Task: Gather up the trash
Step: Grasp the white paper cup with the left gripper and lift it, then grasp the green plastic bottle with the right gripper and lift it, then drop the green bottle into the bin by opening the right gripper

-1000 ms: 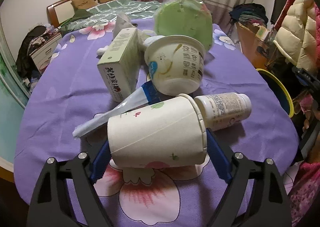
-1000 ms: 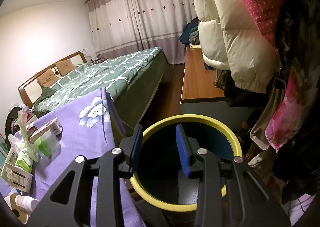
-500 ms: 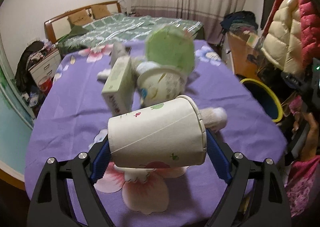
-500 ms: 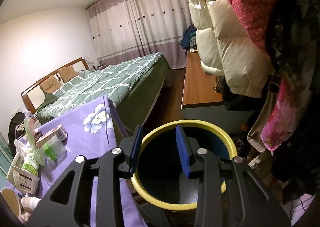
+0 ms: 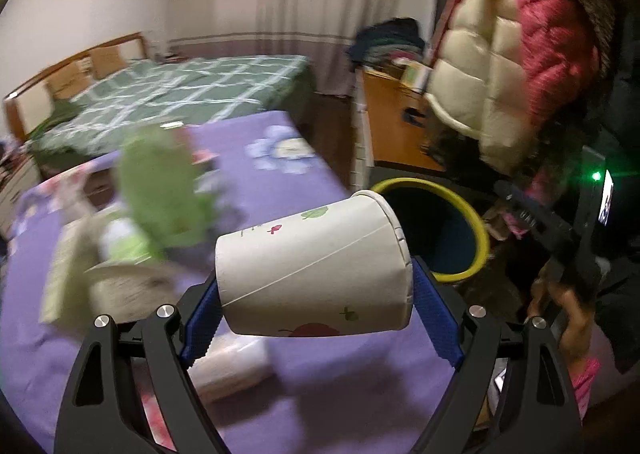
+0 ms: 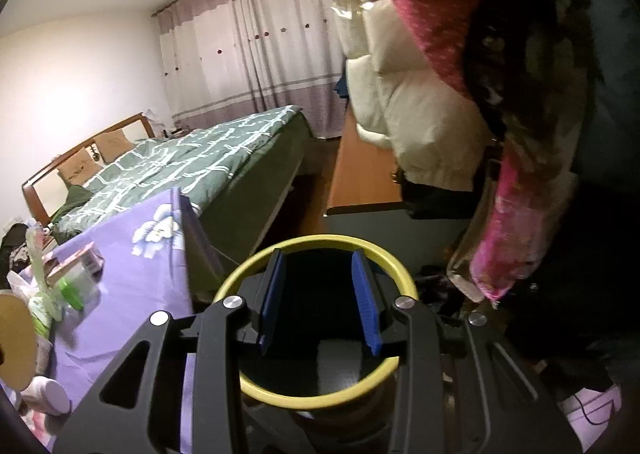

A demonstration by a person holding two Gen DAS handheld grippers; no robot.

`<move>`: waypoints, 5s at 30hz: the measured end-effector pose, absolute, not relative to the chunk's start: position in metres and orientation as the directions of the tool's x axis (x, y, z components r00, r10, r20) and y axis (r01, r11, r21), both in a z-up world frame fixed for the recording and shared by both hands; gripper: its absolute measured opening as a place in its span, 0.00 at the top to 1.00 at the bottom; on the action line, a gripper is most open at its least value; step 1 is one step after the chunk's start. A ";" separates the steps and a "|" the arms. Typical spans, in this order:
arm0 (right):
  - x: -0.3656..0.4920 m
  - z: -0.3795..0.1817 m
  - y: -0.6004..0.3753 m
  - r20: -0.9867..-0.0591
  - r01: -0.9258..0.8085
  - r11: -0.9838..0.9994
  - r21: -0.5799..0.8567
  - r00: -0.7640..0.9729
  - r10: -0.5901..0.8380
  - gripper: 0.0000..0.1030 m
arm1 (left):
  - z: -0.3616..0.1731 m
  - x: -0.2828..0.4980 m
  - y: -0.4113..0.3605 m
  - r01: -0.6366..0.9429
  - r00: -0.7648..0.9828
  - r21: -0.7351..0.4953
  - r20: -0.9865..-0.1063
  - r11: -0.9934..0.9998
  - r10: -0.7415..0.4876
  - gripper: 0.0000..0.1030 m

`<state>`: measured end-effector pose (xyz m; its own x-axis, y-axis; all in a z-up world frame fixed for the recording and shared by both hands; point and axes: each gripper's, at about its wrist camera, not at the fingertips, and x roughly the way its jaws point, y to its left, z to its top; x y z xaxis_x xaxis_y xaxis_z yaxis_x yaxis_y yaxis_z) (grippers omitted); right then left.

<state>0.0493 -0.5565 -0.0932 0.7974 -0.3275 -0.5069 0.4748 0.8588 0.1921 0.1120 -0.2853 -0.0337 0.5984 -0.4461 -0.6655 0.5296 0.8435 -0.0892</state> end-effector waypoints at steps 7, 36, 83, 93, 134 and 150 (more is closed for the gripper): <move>0.031 -0.104 -0.587 -0.527 0.522 0.830 0.199 0.771 -0.358 0.67 | -0.047 0.141 -0.386 0.638 0.519 -0.103 -0.675 0.763 -0.525 0.18; 0.061 -0.095 -0.521 -0.533 0.383 0.906 0.179 0.812 -0.238 0.63 | 0.001 0.124 -0.272 0.490 0.696 -0.081 -0.563 0.868 -0.445 0.05; 0.209 -0.085 -0.283 -0.652 -0.143 0.968 0.207 0.718 0.245 0.98 | -0.033 0.126 -0.036 0.090 0.824 -0.089 -0.553 0.992 -0.125 0.05; 0.168 -0.042 -0.297 -0.534 -0.175 0.956 0.235 0.799 0.277 0.99 | -0.036 0.119 -0.047 0.118 0.820 -0.077 -0.555 0.990 -0.140 0.05; 0.122 -0.109 -0.537 -0.622 0.440 0.889 0.130 0.734 -0.272 0.86 | -0.039 0.099 -0.155 0.291 0.759 0.002 -0.609 0.957 -0.230 0.05; 0.116 -0.102 -0.522 -0.588 0.380 0.910 0.163 0.778 -0.220 0.74 | -0.086 0.085 -0.195 0.256 0.671 0.006 -0.721 0.967 -0.173 0.05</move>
<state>0.1156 -0.5221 -0.1023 0.7783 -0.2199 -0.5882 0.3802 0.9105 0.1628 0.0845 -0.1950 -0.0856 0.6712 -0.1731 -0.7208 0.2561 0.9666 0.0064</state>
